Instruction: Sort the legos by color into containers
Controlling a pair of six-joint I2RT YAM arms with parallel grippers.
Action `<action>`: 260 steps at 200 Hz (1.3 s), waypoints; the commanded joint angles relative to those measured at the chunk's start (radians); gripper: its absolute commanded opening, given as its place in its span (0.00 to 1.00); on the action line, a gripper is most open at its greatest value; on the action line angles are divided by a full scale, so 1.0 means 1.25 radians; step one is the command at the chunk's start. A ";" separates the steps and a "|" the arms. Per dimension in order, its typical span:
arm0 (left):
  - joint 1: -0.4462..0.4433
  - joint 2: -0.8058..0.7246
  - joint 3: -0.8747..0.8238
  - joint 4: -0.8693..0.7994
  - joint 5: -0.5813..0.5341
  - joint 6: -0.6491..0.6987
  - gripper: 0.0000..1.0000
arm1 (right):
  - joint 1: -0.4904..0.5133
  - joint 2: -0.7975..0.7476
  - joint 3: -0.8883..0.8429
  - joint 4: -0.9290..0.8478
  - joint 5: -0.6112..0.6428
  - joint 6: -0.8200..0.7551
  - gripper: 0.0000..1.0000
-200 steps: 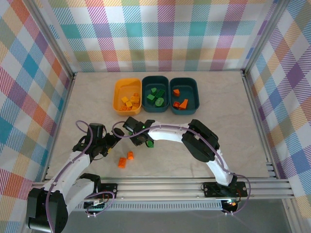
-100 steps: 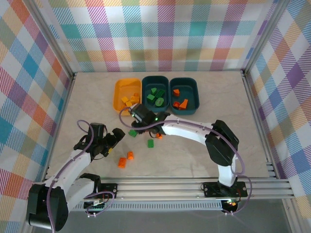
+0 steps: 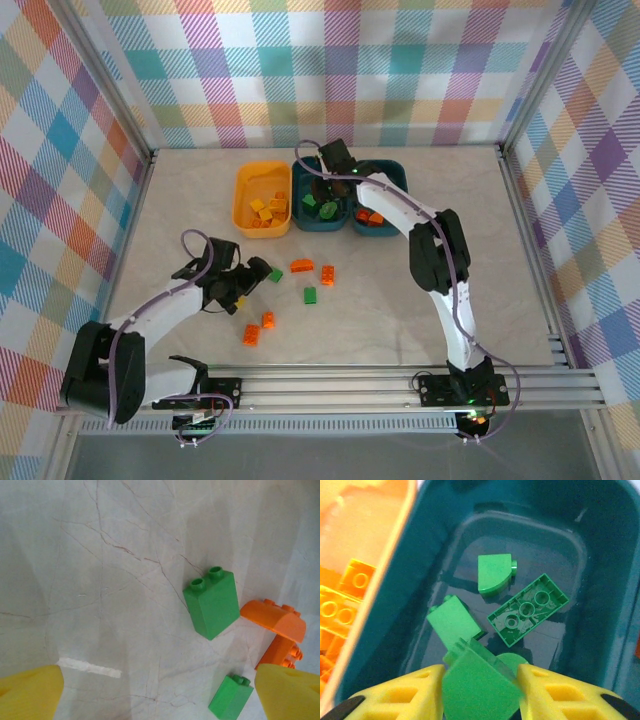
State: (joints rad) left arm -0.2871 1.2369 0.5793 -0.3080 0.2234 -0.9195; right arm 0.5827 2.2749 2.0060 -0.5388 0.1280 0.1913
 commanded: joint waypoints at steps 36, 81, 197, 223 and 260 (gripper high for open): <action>-0.035 0.155 0.182 -0.068 -0.062 -0.204 0.96 | -0.009 0.030 0.102 -0.073 -0.024 -0.037 0.56; -0.072 0.302 0.308 -0.140 -0.051 -0.296 0.82 | 0.002 -0.197 -0.194 0.088 -0.027 0.001 0.59; -0.114 0.421 0.418 -0.270 -0.097 -0.351 0.70 | 0.030 -0.687 -0.770 0.248 0.007 0.108 0.60; -0.114 0.448 0.407 -0.250 -0.096 -0.356 0.63 | 0.030 -0.737 -0.820 0.252 0.005 0.122 0.60; -0.114 0.470 0.413 -0.247 -0.103 -0.354 0.58 | 0.030 -0.801 -0.866 0.246 0.004 0.126 0.60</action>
State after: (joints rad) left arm -0.4236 1.7832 1.0912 -0.5957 0.1169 -1.3502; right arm 0.6212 1.3293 0.9466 -0.2611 0.1230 0.3298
